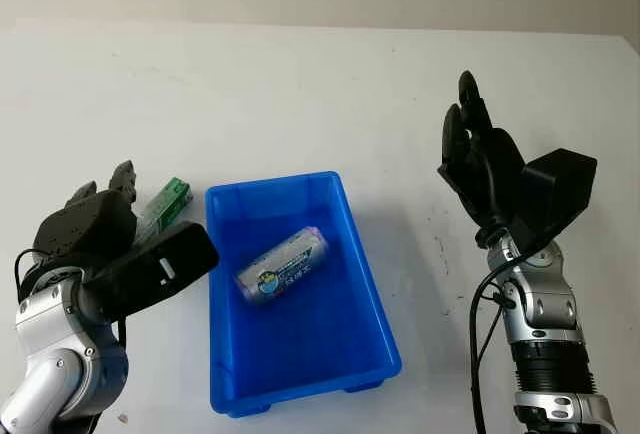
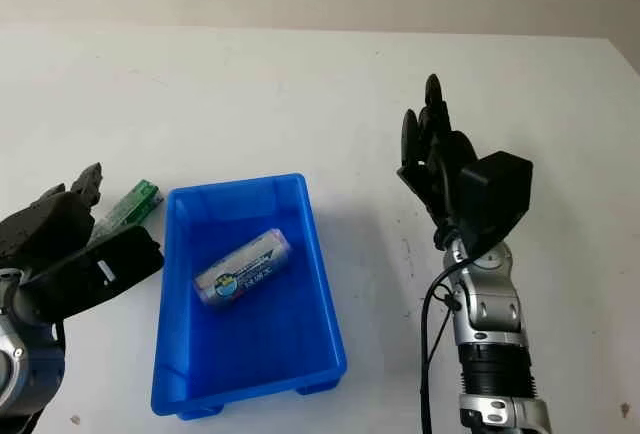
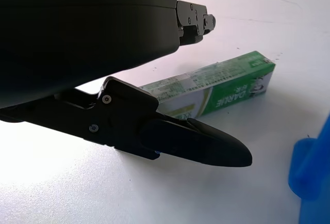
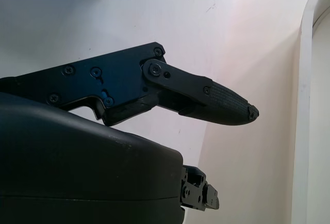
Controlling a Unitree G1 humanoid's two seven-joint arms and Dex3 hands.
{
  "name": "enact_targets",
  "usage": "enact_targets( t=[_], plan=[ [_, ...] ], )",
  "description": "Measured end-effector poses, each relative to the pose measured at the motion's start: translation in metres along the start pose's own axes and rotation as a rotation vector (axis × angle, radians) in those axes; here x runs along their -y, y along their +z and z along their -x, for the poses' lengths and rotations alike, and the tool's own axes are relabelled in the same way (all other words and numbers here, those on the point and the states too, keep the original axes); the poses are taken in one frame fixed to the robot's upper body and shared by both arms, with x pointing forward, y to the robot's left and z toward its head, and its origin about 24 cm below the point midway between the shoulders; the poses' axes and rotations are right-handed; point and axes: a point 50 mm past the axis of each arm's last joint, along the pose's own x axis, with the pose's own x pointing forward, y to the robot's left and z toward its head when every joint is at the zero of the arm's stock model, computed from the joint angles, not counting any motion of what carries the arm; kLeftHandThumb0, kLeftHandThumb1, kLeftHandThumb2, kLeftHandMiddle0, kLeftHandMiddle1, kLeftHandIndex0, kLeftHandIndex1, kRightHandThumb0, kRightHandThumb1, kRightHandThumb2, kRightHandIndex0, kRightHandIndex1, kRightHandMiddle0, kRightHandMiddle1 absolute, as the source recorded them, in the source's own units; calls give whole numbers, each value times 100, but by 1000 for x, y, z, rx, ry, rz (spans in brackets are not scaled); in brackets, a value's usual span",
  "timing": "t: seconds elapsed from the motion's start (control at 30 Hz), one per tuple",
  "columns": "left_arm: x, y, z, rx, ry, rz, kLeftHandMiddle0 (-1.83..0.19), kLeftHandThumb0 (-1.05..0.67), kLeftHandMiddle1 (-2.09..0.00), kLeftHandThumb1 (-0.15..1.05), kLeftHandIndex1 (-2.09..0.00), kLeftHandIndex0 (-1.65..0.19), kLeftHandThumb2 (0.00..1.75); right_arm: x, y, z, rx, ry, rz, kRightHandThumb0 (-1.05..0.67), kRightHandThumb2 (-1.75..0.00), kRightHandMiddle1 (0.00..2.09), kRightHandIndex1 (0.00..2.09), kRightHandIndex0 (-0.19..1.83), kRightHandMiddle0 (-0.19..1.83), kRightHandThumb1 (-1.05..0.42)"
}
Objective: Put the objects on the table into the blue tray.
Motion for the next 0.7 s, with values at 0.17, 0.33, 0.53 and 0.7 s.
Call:
enact_targets(
  t=[0.17,0.33,0.53,0.7],
  plan=[
    [0,3,-1,26,17,-44,-1,-74,-185,104,-89,10,6,0,1,0,6,8,-4,-70,-73,0,0,-19,-19,-105],
    [7,2,-7,-8,61,-41,-12,-68,-209,104,-98,11,6,0,1,0,7,8,-9,-69,-72,0,0,-19,-19,-105],
    [14,4,-20,-57,124,-53,-56,-62,-209,105,-111,0,11,0,1,0,8,4,-9,-69,-73,0,0,-19,-19,-105],
    [12,6,-29,-93,124,-70,-64,-57,-209,105,-106,1,16,0,1,0,10,3,-8,-69,-74,0,0,-19,-19,-105]
  ],
)
